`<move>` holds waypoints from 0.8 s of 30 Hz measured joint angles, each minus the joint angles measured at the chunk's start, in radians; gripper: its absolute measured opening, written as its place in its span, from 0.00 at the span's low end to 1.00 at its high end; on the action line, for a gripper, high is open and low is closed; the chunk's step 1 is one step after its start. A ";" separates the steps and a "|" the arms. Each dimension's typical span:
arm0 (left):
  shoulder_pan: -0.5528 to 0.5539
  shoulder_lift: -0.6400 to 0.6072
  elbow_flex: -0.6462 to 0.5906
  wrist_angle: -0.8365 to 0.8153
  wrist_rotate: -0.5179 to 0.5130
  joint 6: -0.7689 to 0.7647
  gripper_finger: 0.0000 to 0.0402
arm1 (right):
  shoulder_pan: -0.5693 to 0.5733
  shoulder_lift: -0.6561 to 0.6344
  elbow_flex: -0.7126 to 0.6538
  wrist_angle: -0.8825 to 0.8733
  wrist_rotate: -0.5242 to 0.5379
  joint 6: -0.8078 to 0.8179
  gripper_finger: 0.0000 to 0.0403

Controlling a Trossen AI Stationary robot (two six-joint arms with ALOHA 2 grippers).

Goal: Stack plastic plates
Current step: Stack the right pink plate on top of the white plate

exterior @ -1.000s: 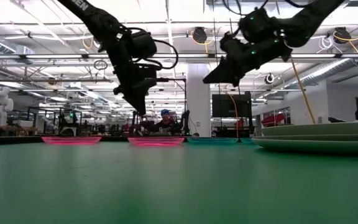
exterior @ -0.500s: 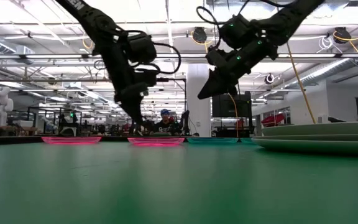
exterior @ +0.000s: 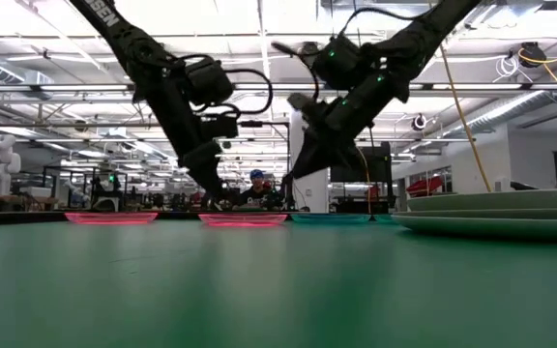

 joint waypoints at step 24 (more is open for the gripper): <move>0.095 0.001 -0.034 0.002 0.104 0.114 0.01 | 0.000 0.176 0.059 0.056 0.164 0.270 0.33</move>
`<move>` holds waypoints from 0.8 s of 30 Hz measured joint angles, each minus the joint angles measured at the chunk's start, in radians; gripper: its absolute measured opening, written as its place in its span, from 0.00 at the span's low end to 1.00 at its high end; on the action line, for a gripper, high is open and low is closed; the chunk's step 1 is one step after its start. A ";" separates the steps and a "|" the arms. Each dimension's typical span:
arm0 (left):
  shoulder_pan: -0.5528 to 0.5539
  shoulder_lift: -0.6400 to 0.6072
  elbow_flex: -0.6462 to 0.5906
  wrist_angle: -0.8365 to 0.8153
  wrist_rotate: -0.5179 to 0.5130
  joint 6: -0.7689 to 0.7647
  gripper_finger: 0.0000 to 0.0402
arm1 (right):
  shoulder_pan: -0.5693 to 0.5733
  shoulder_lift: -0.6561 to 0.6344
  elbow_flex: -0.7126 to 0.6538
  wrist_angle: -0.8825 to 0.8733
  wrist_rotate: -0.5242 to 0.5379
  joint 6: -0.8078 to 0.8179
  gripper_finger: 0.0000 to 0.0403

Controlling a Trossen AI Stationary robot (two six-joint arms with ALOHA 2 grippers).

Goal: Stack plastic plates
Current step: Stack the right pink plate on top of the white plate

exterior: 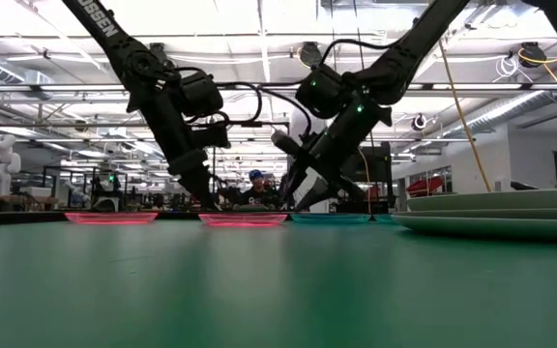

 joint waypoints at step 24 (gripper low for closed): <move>0.062 -0.215 -0.057 -0.004 0.276 -0.011 0.01 | 0.061 0.030 0.338 -0.520 0.207 -0.031 0.32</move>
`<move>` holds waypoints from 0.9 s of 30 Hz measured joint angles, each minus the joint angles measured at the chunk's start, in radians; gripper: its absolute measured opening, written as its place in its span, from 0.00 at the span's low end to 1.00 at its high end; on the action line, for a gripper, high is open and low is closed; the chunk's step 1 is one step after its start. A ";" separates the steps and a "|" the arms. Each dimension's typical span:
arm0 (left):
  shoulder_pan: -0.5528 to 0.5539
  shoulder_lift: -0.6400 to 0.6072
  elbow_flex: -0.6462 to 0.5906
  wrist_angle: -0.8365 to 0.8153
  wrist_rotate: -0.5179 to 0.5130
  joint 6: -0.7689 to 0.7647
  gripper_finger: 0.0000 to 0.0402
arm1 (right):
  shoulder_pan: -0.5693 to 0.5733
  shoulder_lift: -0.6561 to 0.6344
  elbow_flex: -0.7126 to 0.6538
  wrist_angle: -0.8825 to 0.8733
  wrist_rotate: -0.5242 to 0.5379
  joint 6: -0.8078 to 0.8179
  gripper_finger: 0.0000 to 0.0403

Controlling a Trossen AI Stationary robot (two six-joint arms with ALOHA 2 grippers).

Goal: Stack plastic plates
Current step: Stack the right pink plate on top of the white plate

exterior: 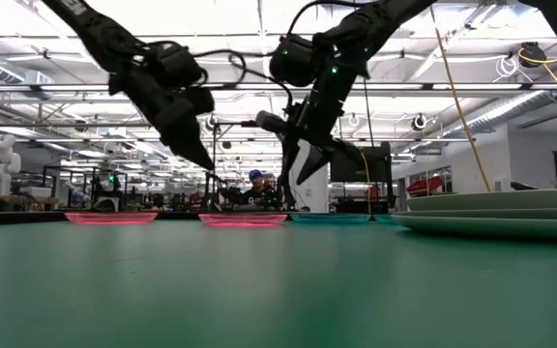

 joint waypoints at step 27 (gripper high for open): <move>-0.016 -0.245 -0.139 0.045 0.003 -0.044 0.01 | 0.010 0.162 -0.002 0.128 0.049 0.079 0.32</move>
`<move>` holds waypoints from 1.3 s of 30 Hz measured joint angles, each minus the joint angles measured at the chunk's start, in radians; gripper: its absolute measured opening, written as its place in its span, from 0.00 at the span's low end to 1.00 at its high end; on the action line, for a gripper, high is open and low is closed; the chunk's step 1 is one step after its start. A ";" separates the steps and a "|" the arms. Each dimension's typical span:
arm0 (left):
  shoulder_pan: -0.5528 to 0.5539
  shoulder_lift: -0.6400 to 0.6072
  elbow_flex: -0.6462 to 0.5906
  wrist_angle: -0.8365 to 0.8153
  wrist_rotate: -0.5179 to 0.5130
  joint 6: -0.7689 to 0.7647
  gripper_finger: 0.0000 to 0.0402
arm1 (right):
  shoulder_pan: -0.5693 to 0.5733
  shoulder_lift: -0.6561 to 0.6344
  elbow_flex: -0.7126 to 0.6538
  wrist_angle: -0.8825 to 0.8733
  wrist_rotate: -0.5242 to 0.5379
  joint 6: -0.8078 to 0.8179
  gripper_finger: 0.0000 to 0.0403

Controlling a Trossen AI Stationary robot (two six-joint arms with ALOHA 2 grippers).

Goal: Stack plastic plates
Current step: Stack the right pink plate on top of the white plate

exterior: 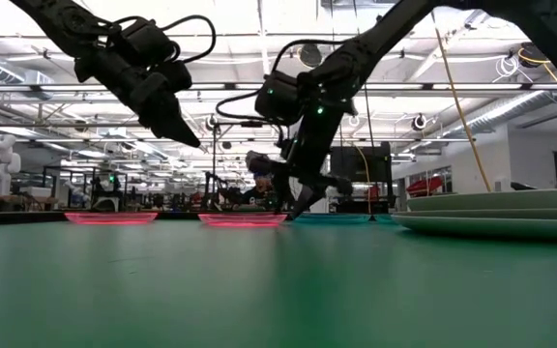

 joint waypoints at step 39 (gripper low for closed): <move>-0.003 0.001 0.001 -0.009 -0.001 0.010 0.01 | -0.026 0.039 -0.001 0.149 -0.056 -0.164 0.04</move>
